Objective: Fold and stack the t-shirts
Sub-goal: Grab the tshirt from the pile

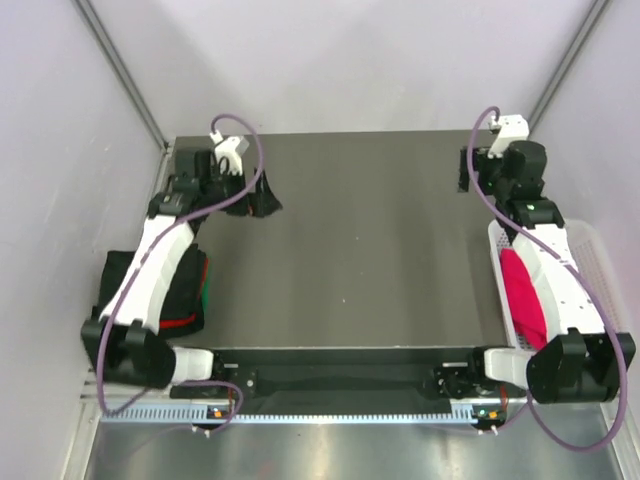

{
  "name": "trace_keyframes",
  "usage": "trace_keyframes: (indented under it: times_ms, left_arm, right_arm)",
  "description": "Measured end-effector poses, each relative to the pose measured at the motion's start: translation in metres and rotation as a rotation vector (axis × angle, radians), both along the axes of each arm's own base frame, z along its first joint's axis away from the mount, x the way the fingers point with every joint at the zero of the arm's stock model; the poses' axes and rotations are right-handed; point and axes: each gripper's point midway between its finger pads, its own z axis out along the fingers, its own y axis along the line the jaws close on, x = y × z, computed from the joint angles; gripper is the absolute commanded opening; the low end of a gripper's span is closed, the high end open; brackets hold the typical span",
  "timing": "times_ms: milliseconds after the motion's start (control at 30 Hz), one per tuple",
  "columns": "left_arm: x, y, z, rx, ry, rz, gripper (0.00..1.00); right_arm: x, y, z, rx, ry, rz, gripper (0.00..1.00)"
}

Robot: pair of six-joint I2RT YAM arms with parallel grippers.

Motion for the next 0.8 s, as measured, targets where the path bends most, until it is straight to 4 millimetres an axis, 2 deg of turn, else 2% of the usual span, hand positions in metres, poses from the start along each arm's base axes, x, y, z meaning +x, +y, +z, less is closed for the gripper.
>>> trace_keyframes:
  times_ms: [100,200,300,367,433,500,600,700,800]
  left_arm:
    - [-0.025,0.010,0.025,0.033,-0.116,0.007,0.93]
    - [-0.039,0.018,0.055,0.063,-0.237,0.023,0.92]
    - [-0.052,0.024,0.073,0.090,-0.318,0.025,0.92]
    - [-0.058,0.028,0.076,0.113,-0.338,0.023,0.92]
    - [-0.061,0.032,0.075,0.142,-0.342,0.028,0.92]
    - [-0.060,0.037,0.070,0.175,-0.334,0.033,0.92]
    - [-0.059,0.040,0.054,0.215,-0.265,0.020,0.92]
    - [-0.053,0.039,0.039,0.234,-0.183,-0.005,0.92]
    - [-0.050,0.039,0.026,0.244,-0.121,-0.019,0.92]
  right_arm:
    - [-0.017,-0.038,0.009,-0.062,-0.001,-0.076,0.96]
    - [-0.048,-0.078,0.026,-0.140,0.007,-0.171,0.89]
    - [-0.060,-0.095,0.026,-0.162,0.074,-0.210,0.81]
    - [-0.067,-0.104,0.009,-0.168,0.173,-0.219,0.77]
    - [-0.082,-0.114,-0.029,-0.174,0.332,-0.227,0.77]
    - [-0.110,-0.120,-0.076,-0.176,0.506,-0.223,0.79]
    - [-0.153,-0.118,-0.122,-0.176,0.695,-0.204,0.79]
    - [-0.176,-0.114,-0.141,-0.186,0.759,-0.186,0.79]
    - [-0.186,-0.117,-0.145,-0.198,0.759,-0.195,0.80]
